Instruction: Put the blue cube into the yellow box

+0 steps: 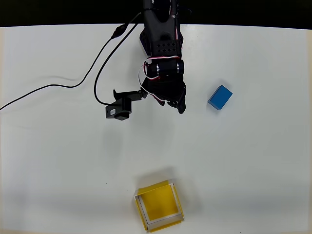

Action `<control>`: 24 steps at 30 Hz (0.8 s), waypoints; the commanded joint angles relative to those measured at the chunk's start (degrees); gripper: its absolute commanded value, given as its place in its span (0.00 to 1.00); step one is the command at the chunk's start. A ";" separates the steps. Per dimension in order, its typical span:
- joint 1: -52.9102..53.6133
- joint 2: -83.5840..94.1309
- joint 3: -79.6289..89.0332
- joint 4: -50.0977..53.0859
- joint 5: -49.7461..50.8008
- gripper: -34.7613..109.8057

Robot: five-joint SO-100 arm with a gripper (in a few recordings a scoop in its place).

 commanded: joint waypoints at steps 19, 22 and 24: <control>-26.72 -28.13 -13.01 -3.60 28.56 0.60; -28.56 -31.38 -13.36 -5.10 30.41 0.60; -29.97 -34.01 -13.71 -5.80 31.46 0.60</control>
